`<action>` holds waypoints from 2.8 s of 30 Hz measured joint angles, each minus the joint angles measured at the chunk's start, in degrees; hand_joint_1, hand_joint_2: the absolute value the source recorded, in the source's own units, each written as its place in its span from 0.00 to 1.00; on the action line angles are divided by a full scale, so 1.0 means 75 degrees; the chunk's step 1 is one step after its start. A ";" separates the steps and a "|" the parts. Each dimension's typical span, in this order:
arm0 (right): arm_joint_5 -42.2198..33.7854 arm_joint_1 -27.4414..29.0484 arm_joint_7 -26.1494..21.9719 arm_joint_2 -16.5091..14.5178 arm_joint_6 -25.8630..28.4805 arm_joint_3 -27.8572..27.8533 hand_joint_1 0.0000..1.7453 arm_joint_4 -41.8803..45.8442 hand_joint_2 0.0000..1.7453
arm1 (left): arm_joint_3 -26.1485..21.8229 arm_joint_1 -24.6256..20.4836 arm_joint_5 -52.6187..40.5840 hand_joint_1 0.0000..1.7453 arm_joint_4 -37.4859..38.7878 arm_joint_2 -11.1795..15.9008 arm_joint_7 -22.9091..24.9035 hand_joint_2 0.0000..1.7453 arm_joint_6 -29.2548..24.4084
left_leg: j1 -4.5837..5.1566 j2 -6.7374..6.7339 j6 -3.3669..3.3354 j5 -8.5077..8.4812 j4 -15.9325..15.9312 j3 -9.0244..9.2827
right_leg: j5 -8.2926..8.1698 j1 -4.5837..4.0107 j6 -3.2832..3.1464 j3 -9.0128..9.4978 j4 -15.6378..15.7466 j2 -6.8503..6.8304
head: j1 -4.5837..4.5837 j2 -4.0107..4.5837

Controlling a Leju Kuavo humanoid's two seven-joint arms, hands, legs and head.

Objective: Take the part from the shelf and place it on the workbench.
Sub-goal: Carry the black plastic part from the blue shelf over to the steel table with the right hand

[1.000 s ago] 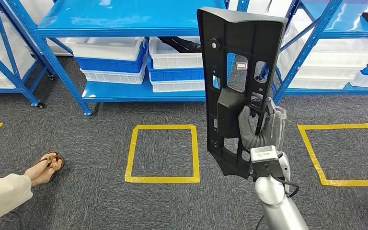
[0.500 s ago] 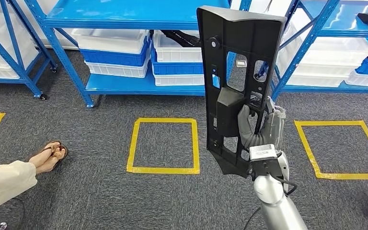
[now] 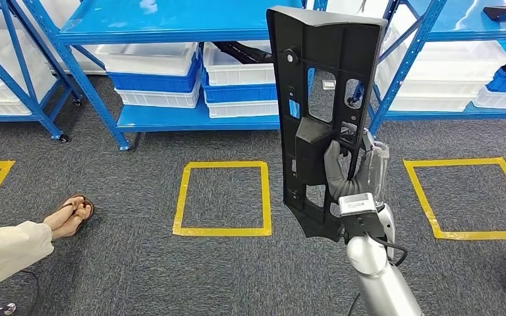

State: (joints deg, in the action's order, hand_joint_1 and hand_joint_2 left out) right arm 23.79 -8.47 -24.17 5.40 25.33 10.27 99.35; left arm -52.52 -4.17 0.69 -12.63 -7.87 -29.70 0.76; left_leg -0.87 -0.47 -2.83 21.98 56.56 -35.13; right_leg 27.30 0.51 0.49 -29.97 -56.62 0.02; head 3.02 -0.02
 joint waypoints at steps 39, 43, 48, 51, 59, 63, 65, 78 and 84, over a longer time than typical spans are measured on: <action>0.0500 -0.0977 0.0217 -0.0358 -0.0042 0.0297 1.00 -0.0884 1.00 | -0.0333 0.0002 0.0206 0.00 0.0050 -0.0061 -0.0052 1.00 -0.0150 | 0.0200 -0.0066 -0.0290 0.0314 0.0170 0.0048 | 0.0331 -0.0123 0.0132 -0.0363 -0.0611 -0.0522 | -0.0012 0.0000; 0.0496 -0.0959 0.0218 -0.0336 -0.0044 0.0300 1.00 -0.0931 1.00 | -0.0336 -0.0009 0.0223 0.00 0.0050 -0.0090 -0.0052 1.00 -0.0151 | 0.0161 0.0216 -0.0223 0.0189 0.0027 0.0083 | 0.0977 -0.0029 0.0171 -0.1058 -0.2131 -0.0052 | 0.0006 0.0000; 0.0568 -0.0977 0.0224 -0.0335 -0.0052 0.0324 1.00 -0.0968 1.00 | -0.0358 -0.0007 0.0260 0.00 0.0052 -0.0125 -0.0052 1.00 -0.0170 | 0.0161 0.0638 -0.0097 0.0156 0.0103 0.0025 | 0.0250 0.0058 0.0436 -0.0275 -0.0520 0.0218 | 0.0008 0.0000; 0.0686 -0.0969 0.0243 -0.0361 -0.0009 0.0351 1.00 -0.0958 1.00 | -0.0366 0.0005 0.0279 0.00 0.0051 -0.0134 -0.0035 1.00 -0.0135 | 0.0174 0.0794 0.0061 0.0120 0.0140 -0.0070 | 0.0090 -0.0007 0.0230 -0.0099 -0.0104 0.0295 | -0.0007 0.0000; 0.1055 -0.0576 0.0226 -0.0484 0.0232 0.0366 1.00 -0.0739 1.00 | -0.0516 -0.0030 0.0583 0.00 0.0052 -0.0125 -0.0094 1.00 0.0143 | -0.0053 0.0122 0.0453 0.1134 0.2345 -0.1180 | -0.0027 0.0178 -0.0061 -0.0047 0.0014 -0.0300 | -0.0063 0.0000; 0.1269 -0.0724 0.0279 -0.0535 0.0185 0.0366 1.00 -0.0590 1.00 | -0.0638 -0.0051 0.0692 0.00 0.0052 -0.0146 -0.0580 1.00 0.0877 | -0.0249 -0.0322 0.0695 0.0436 0.0845 -0.0317 | 0.0064 0.0229 0.0124 -0.0015 -0.0036 -0.0547 | -0.0077 0.0000; 0.1448 -0.0993 0.0355 -0.0530 0.0167 0.0364 1.00 -0.0495 1.00 | -0.0658 -0.0093 0.0732 0.00 0.0051 -0.0175 -0.0752 1.00 0.1471 | -0.0220 -0.0483 0.0655 0.0346 0.0326 -0.0039 | 0.0117 0.0146 0.0282 0.0005 -0.0061 -0.0649 | -0.0043 0.0000; 0.3992 -0.3162 0.2345 -0.0307 0.0371 0.0567 1.00 -0.0344 1.00 | 0.0049 -0.2903 -0.0549 0.00 0.0516 -0.1548 -0.0310 1.00 0.1970 | 0.0229 0.0850 -0.0084 0.0097 0.0245 -0.0193 | 0.0203 -0.0130 0.0279 -0.0694 -0.0945 0.0252 | 0.0054 0.0000; 0.4543 -0.3630 0.2872 -0.0157 0.0461 0.0671 1.00 -0.0501 1.00 | 0.1989 -0.1911 0.1994 0.00 -0.1563 -0.1617 0.1855 1.00 0.0587 | 0.0252 0.0831 0.0064 0.0109 0.0289 -0.0328 | -0.0255 -0.0141 -0.0097 -0.0309 -0.0010 0.0297 | 0.0009 0.0000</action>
State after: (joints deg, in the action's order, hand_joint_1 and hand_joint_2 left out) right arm 57.86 -35.69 -2.63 4.23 28.79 15.30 95.59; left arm -37.60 -18.50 15.64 -24.36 -19.99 -15.79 5.17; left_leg 1.02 5.77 -2.36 22.80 58.73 -37.58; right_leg 25.39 -0.54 -0.23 -32.28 -56.69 2.25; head 3.09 -0.02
